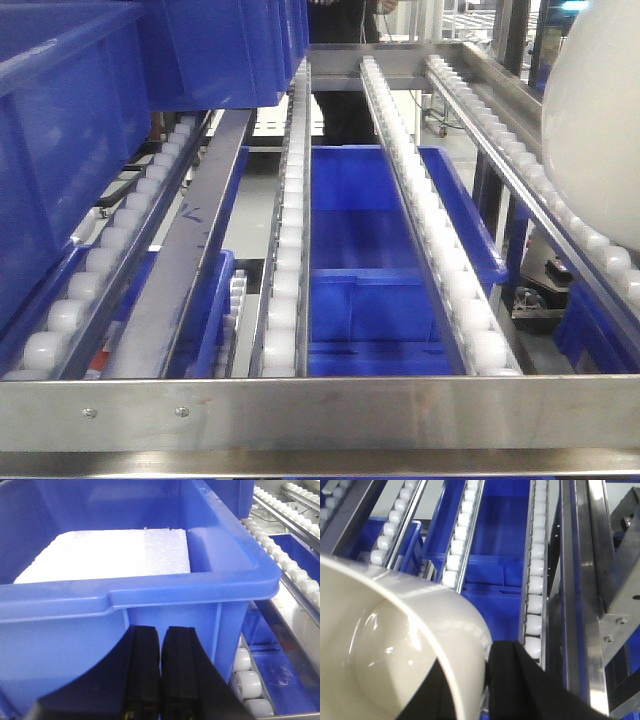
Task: Move white bin to right shelf second layer
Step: 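Swing the right gripper forward and lower the bin onto the roller shelf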
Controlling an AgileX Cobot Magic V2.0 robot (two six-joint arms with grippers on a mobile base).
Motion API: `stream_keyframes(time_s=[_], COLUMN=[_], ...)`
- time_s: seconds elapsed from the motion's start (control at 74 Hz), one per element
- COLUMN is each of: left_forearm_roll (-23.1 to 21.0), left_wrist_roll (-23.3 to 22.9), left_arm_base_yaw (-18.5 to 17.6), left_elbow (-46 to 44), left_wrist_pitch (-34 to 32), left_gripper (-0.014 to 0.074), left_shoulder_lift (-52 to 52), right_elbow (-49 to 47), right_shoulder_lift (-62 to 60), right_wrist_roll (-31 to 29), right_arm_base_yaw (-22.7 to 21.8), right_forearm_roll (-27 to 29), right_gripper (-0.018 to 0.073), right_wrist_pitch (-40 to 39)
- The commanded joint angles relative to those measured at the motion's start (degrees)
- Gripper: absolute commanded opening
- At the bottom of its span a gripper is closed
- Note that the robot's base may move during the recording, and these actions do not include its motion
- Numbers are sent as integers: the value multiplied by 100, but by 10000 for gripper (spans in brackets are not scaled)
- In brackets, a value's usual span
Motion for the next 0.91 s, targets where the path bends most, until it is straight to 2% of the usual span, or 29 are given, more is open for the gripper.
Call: stream_keyframes(time_s=[0.0, 0.203, 0.459, 0.892], left_forearm_roll=[0, 0, 0, 0], left_wrist_roll=[-18, -18, -18, -18], left_arm_base_yaw=[-26, -26, -26, -26], left_elbow=[211, 211, 211, 211], left_wrist_pitch=[-500, -500, -500, -500], left_gripper=[85, 85, 85, 85], left_shoulder_lift=[-80, -80, -80, -80], right_elbow=[-178, -471, -1509, -2595], right_shoulder_lift=[151, 1345, 3224, 5174], right_wrist_roll=[-6, -90, -89, -96], right_arm_base_yaw=[-14, 234, 931, 1250], right_forearm_roll=[86, 128, 122, 34], right_gripper=[56, 56, 56, 56], right_wrist_pitch=[-545, -736, -1184, -1170])
